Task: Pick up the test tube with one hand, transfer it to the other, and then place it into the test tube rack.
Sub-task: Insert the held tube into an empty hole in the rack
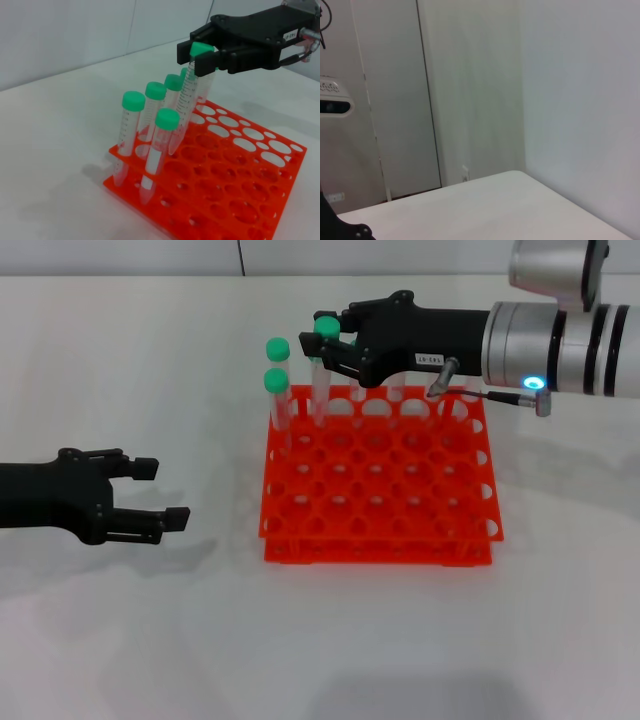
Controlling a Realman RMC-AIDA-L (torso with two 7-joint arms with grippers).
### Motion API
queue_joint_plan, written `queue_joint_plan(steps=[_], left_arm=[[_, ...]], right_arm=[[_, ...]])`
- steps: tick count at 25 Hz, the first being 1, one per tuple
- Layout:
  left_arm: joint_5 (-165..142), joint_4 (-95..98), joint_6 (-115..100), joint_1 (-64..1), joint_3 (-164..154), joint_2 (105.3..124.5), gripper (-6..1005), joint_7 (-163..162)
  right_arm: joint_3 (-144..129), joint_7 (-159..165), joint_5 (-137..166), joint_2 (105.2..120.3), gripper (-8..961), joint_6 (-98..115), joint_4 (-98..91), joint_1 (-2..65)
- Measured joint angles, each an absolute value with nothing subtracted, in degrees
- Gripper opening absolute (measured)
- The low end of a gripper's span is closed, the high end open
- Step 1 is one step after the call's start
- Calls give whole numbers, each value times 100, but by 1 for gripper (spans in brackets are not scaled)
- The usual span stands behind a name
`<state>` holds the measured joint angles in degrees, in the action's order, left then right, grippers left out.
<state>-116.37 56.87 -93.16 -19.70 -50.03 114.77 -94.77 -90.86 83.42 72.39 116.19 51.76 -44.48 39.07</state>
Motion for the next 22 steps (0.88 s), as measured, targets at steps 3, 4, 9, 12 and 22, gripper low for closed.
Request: queue_joint_plan(steps=[3,4,9,12,22], left_arm=[[-11637,5687,-9313,-1965,-5004,11479,880,-9476],[-11637,5686,-9311,-1962,-5004,11478,880,-9476],[-11637,5676,-9302,-1960,-5003,11482,880,-9474],[-11640,5676,-9299,-1956,-5001,11486,880,-9474],[-11769,5677,-9305,-1975,-4974,11522,880,-9474]], right_arm=[[-9088,8341,7239,11619,265,5171,-4445,3910],[-9088,8341,7239,11619,265,5170,-4443,3910],[-9094,8340,7229,11619,265,5167,-4432,3908],[-9139,8314,7166,11619,265,5157,-4425,3900],[-9255,8132,6987,11619,265,5101,-4330,3903]])
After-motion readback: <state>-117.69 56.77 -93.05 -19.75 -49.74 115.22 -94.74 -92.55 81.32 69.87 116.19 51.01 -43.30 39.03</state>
